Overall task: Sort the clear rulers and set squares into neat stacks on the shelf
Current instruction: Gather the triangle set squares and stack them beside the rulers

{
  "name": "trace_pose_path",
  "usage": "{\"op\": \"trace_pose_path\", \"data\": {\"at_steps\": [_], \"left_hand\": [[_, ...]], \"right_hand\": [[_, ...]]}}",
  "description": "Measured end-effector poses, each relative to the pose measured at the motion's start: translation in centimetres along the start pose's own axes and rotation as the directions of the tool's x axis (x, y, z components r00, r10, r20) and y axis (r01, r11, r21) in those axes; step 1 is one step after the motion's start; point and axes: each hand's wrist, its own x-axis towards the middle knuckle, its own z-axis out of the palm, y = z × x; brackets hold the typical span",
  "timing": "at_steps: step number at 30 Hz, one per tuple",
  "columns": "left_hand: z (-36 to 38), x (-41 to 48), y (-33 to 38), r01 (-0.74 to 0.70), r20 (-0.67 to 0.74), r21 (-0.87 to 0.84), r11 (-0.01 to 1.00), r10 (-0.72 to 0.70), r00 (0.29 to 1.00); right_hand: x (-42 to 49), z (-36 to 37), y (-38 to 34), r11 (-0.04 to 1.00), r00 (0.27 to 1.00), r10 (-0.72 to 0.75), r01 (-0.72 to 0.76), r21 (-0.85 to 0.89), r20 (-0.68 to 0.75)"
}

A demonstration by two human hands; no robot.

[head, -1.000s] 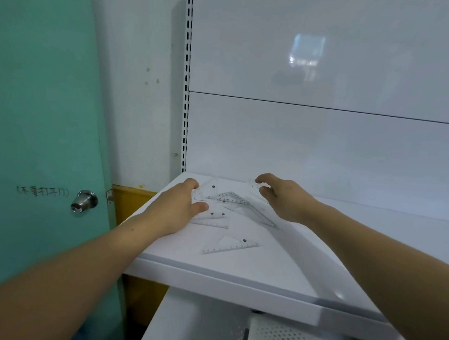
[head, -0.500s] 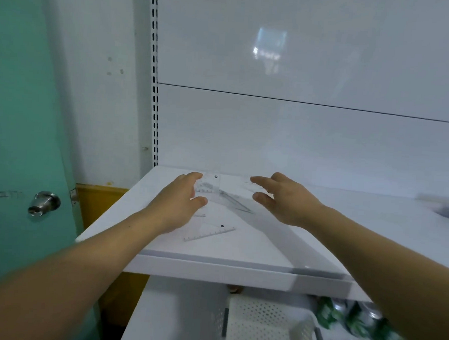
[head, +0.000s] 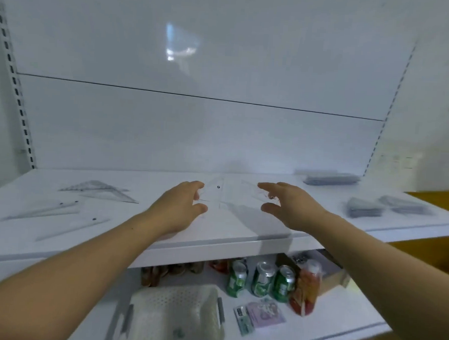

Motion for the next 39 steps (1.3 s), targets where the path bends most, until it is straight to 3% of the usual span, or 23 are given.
{"op": "trace_pose_path", "data": {"at_steps": [10,19,27,34,39], "left_hand": [[11.2,5.4,17.2,-0.059,0.08,0.015,0.998,0.058,0.995],[16.5,11.1,24.1,-0.095,0.091,-0.065,0.993,0.101,0.991],[18.9,19.9,24.5,-0.111,0.073,0.032,0.993,0.108,0.991],[19.2,22.5,23.7,-0.005,0.002,-0.16,0.987,0.006,1.0],[19.4,22.2,24.0,0.141,-0.059,-0.371,0.918,-0.175,0.983]], "right_hand": [[-8.9,-5.5,19.0,0.979,0.98,0.192,-0.195,-0.055,-0.059],[-7.8,-6.1,28.5,0.957,0.949,0.29,-0.285,0.052,-0.127],[1.2,-5.9,35.5,0.972,0.97,0.235,-0.236,-0.006,-0.061],[8.0,-4.1,38.6,0.99,0.99,0.143,-0.143,0.002,0.017],[12.4,-3.2,39.6,0.999,0.996,0.031,-0.033,0.021,0.087]]}}
